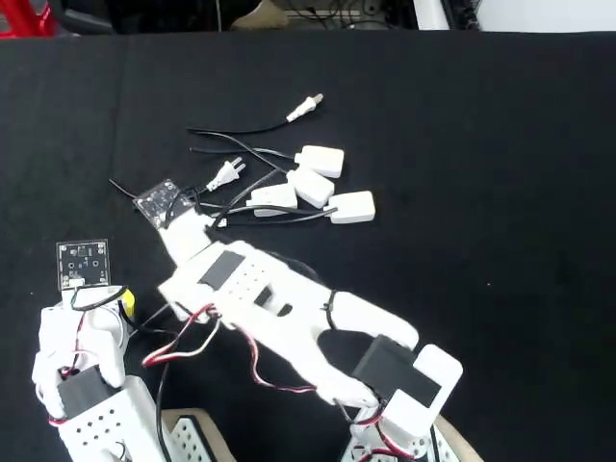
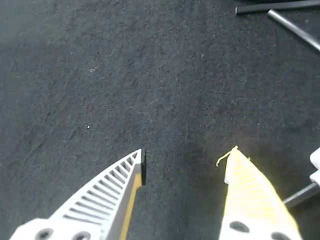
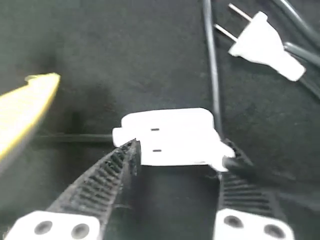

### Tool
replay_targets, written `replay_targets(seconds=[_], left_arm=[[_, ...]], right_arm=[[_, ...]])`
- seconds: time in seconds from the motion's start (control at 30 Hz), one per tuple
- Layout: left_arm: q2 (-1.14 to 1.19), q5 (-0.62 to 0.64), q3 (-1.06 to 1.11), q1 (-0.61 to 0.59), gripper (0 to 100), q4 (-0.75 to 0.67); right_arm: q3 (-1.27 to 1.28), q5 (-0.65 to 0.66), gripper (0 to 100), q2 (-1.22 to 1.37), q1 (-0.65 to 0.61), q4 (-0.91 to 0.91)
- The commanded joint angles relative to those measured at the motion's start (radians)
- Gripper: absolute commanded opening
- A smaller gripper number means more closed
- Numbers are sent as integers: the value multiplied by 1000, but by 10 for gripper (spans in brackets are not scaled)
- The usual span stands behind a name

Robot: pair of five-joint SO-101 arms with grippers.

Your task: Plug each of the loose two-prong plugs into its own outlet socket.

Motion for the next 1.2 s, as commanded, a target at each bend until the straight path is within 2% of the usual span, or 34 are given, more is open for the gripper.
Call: replay_targets(seconds=[0.0, 0.23, 0.47, 0.8, 0.87, 1.03, 1.17], left_arm=[[0, -9, 18, 7, 267, 8], [-2, -9, 18, 1, 267, 6], [-5, -2, -2, -101, 267, 5], [-5, 35, -5, -102, 267, 0], [-5, 35, -5, -102, 267, 0], [-5, 35, -5, -102, 267, 0], [-5, 35, -4, -102, 267, 0]], right_arm=[[-56, -66, 276, -5, -11, -14], [-56, -97, 318, -2, -18, -15], [-101, -92, 315, 130, -71, -61], [-166, -89, 309, 205, -71, -20], [-165, -87, 260, 205, -68, -20], [-168, -86, 55, 205, -46, -20], [-168, -32, 29, 199, 15, -20]])
